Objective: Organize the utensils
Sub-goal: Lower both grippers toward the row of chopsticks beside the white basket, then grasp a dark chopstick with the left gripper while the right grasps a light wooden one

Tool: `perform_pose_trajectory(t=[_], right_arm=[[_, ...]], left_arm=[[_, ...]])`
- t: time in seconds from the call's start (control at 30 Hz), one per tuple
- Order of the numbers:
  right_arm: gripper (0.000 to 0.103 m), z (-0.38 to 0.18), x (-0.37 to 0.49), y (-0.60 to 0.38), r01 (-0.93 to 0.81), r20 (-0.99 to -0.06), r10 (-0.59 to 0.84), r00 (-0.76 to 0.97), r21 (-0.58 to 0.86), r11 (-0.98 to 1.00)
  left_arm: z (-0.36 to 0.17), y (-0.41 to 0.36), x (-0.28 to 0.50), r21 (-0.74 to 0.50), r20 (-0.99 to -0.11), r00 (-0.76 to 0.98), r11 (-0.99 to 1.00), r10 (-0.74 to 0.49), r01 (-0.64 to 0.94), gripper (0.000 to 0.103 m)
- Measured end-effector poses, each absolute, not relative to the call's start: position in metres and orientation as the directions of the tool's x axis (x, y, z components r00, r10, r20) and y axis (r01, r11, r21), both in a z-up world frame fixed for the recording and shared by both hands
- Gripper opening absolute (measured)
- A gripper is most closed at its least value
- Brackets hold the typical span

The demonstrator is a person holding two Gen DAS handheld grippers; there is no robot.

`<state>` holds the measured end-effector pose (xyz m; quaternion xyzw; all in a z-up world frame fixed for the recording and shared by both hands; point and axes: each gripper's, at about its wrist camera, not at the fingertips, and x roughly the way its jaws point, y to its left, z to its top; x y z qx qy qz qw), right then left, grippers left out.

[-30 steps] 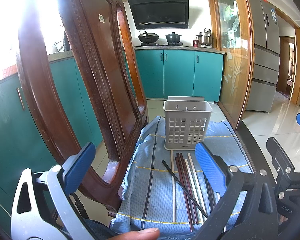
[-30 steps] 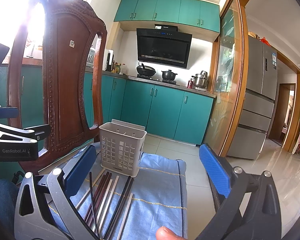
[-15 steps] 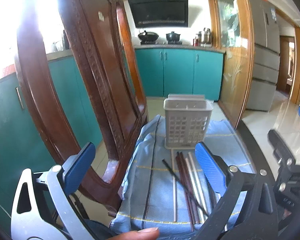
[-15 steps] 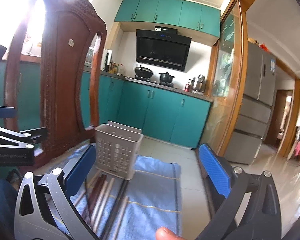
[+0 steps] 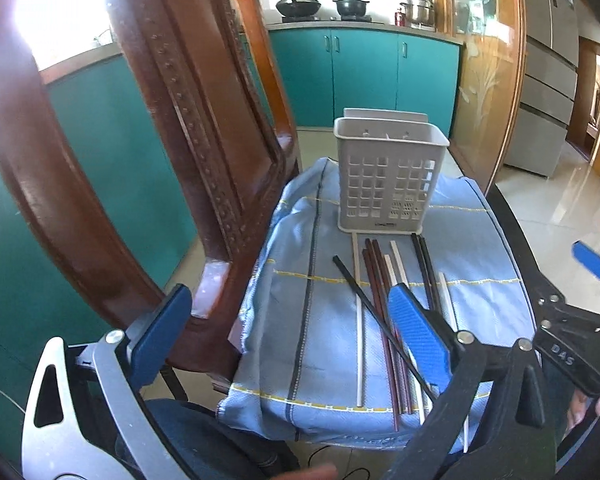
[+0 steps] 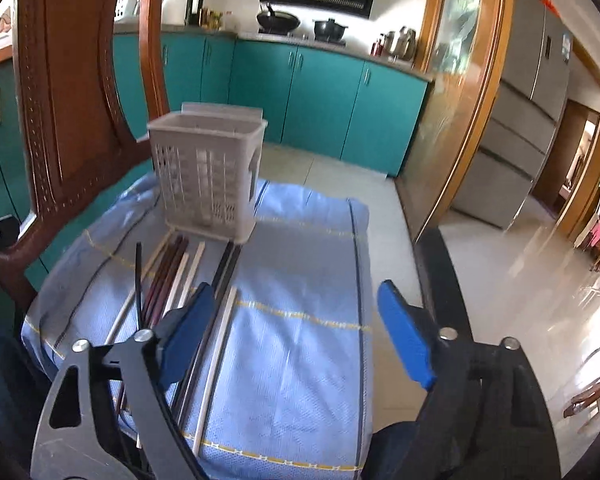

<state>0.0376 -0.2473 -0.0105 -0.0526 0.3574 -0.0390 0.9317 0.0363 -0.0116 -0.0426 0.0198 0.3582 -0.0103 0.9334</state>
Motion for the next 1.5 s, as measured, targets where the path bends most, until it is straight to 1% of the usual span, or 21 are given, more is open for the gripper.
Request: perform_pose_trajectory(t=[0.03, 0.1, 0.13, 0.17, 0.2, 0.23, 0.3, 0.37, 0.57, 0.6, 0.67, 0.7, 0.73, 0.87, 0.97, 1.17, 1.2, 1.27, 1.37, 1.43, 1.5], right_arm=[[0.066, -0.015, 0.042, -0.247, 0.023, -0.687, -0.082, 0.722, -0.096, 0.995], [0.058, -0.030, 0.052, -0.244, -0.001, -0.739, -0.034, 0.673, -0.047, 0.999], [0.054, -0.038, 0.056, -0.244, -0.011, -0.762, -0.015, 0.647, -0.029, 1.000], [0.048, -0.047, 0.061, -0.242, -0.027, -0.787, 0.015, 0.617, -0.002, 1.000], [0.045, -0.058, 0.067, -0.240, -0.048, -0.810, 0.066, 0.583, 0.047, 0.998], [0.044, -0.064, 0.069, -0.239, -0.056, -0.822, 0.092, 0.562, 0.073, 0.996], [0.044, -0.076, 0.075, -0.232, -0.076, -0.841, 0.139, 0.522, 0.116, 0.990], [0.044, -0.085, 0.083, -0.220, -0.102, -0.850, 0.150, 0.505, 0.115, 0.988], [0.044, -0.110, 0.110, -0.208, -0.065, -0.886, 0.116, 0.450, 0.097, 0.993], [0.042, -0.113, 0.114, -0.209, -0.050, -0.886, 0.113, 0.449, 0.102, 0.994], [0.033, -0.114, 0.121, -0.211, -0.038, -0.884, 0.098, 0.457, 0.091, 0.995], [0.023, -0.115, 0.125, -0.214, -0.032, -0.885, 0.119, 0.450, 0.117, 0.993], [0.019, -0.115, 0.129, -0.218, -0.024, -0.887, 0.131, 0.444, 0.135, 0.991], [0.018, -0.113, 0.131, -0.235, -0.004, -0.881, 0.177, 0.438, 0.195, 0.981], [0.013, -0.108, 0.131, -0.249, 0.019, -0.870, 0.195, 0.454, 0.227, 0.974], [0.012, -0.105, 0.129, -0.275, 0.077, -0.867, 0.175, 0.467, 0.237, 0.968], [0.012, -0.106, 0.130, -0.277, 0.081, -0.867, 0.177, 0.465, 0.240, 0.967], [0.012, -0.107, 0.132, -0.278, 0.071, -0.869, 0.184, 0.458, 0.242, 0.968], [0.014, -0.108, 0.134, -0.277, 0.048, -0.867, 0.200, 0.457, 0.249, 0.967], [0.022, -0.108, 0.135, -0.276, 0.033, -0.865, 0.210, 0.456, 0.252, 0.967], [0.023, -0.108, 0.136, -0.271, 0.008, -0.867, 0.216, 0.448, 0.246, 0.969]], left_arm=[[-0.043, -0.013, 0.036, 0.042, -0.677, 0.736, 0.998, -0.002, 0.041, 0.090], [-0.046, -0.018, 0.038, 0.042, -0.693, 0.721, 0.998, -0.011, 0.056, 0.074], [-0.050, -0.022, 0.041, 0.045, -0.707, 0.708, 0.997, -0.014, 0.066, 0.069], [-0.053, -0.024, 0.043, 0.040, -0.714, 0.700, 0.996, -0.023, 0.074, 0.060], [-0.056, -0.026, 0.045, 0.035, -0.724, 0.689, 0.996, -0.032, 0.084, 0.054], [-0.060, -0.028, 0.046, 0.034, -0.733, 0.680, 0.995, -0.037, 0.091, 0.051], [-0.064, -0.029, 0.048, 0.043, -0.747, 0.664, 0.995, -0.029, 0.092, 0.040], [-0.068, -0.031, 0.050, 0.050, -0.757, 0.653, 0.994, -0.024, 0.095, 0.037], [-0.083, -0.030, 0.062, 0.051, -0.787, 0.616, 0.994, -0.020, 0.097, 0.036], [-0.088, -0.030, 0.066, 0.041, -0.796, 0.604, 0.994, -0.030, 0.103, 0.036], [-0.105, -0.029, 0.080, -0.032, -0.833, 0.545, 0.991, -0.098, 0.129, 0.034], [-0.110, -0.028, 0.085, -0.075, -0.841, 0.524, 0.988, -0.135, 0.134, 0.030], [-0.118, -0.026, 0.093, -0.134, -0.848, 0.497, 0.982, -0.185, 0.136, 0.029], [-0.133, -0.031, 0.118, -0.173, -0.864, 0.449, 0.972, -0.226, 0.156, 0.026], [-0.141, -0.031, 0.141, -0.198, -0.875, 0.419, 0.969, -0.244, 0.151, 0.026], [-0.159, -0.040, 0.183, -0.187, -0.906, 0.362, 0.974, -0.221, 0.128, 0.026], [-0.164, -0.042, 0.187, -0.181, -0.912, 0.350, 0.976, -0.214, 0.124, 0.025], [-0.176, -0.045, 0.198, -0.189, -0.923, 0.321, 0.976, -0.213, 0.105, 0.014], [-0.179, -0.048, 0.201, -0.205, -0.918, 0.322, 0.972, -0.231, 0.111, 0.010], [-0.178, -0.050, 0.199, -0.187, -0.920, 0.326, 0.974, -0.219, 0.128, 0.007], [-0.176, -0.050, 0.197, -0.172, -0.921, 0.327, 0.974, -0.212, 0.145, 0.007]])
